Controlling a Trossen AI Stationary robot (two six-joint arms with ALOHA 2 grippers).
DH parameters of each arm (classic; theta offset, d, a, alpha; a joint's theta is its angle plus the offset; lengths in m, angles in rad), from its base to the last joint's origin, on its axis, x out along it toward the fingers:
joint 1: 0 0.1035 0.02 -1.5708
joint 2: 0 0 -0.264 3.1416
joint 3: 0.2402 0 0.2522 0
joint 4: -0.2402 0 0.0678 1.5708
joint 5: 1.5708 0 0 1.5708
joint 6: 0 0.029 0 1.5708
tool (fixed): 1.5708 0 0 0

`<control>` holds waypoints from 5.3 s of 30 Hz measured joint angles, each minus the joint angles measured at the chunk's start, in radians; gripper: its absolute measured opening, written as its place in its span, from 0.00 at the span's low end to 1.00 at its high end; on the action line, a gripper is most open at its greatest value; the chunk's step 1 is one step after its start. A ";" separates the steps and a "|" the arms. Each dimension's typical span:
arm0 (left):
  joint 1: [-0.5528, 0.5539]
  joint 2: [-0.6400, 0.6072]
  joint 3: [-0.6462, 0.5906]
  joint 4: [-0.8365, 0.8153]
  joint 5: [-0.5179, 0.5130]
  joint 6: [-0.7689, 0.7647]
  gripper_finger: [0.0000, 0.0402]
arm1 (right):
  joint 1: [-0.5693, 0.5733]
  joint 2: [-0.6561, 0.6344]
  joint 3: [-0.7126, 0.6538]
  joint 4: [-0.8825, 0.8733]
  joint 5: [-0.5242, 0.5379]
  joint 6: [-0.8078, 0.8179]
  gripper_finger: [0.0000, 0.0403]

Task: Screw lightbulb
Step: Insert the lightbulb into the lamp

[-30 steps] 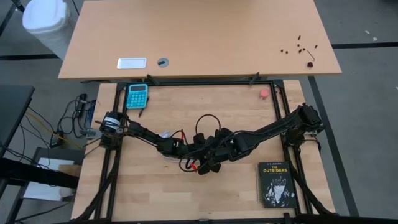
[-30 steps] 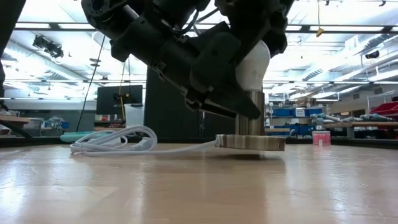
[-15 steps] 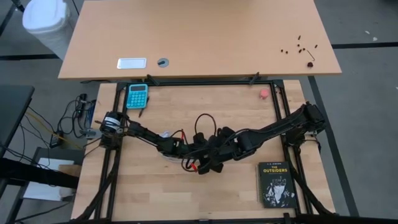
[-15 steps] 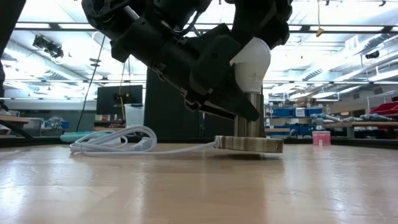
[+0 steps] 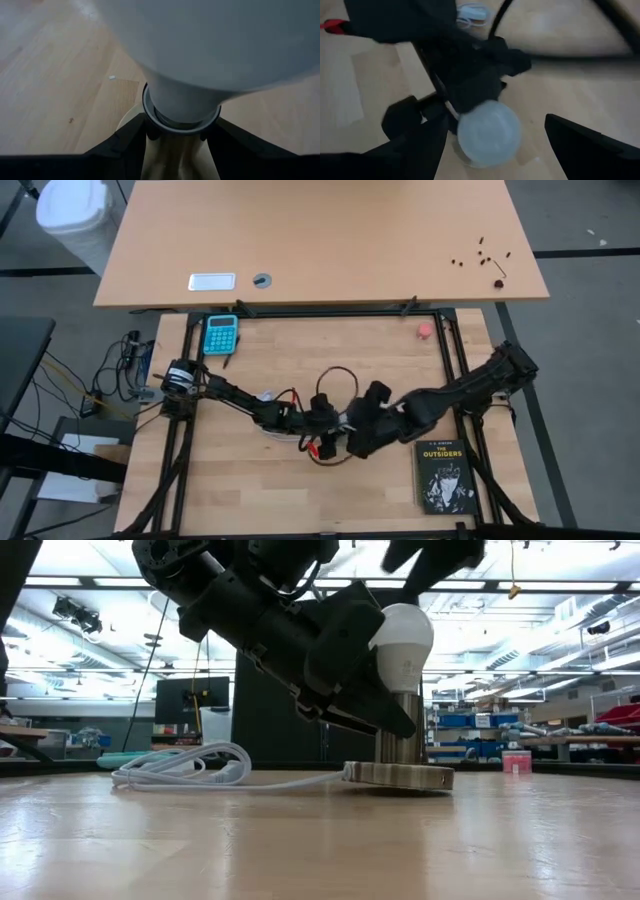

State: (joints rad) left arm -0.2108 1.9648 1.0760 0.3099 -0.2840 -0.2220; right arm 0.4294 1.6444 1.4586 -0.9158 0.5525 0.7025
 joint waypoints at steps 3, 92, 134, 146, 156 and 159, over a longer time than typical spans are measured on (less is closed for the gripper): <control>0.000 0.000 0.000 0.000 0.000 0.000 0.48 | 0.039 -0.014 0.000 -0.064 0.040 0.052 0.85; -0.001 0.001 -0.001 0.006 0.026 0.019 0.48 | -0.097 -0.081 -0.557 0.811 -0.150 -0.336 0.76; -0.001 0.001 -0.001 0.007 0.033 0.008 0.48 | -0.095 -0.064 -0.557 0.805 -0.134 -0.262 0.61; -0.002 0.001 -0.001 0.006 -0.069 -0.022 0.48 | -0.057 -0.012 -0.557 0.852 -0.006 -0.113 0.60; -0.003 0.001 -0.001 0.020 -0.190 -0.061 0.48 | -0.040 0.008 -0.557 0.893 0.150 -0.073 0.57; -0.003 0.001 -0.001 0.031 -0.209 -0.072 0.48 | -0.040 0.008 -0.557 0.900 0.170 -0.060 0.57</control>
State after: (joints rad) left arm -0.2138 1.9656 1.0752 0.3409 -0.4926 -0.2935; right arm 0.3895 1.6520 0.9012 -0.0162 0.7226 0.6427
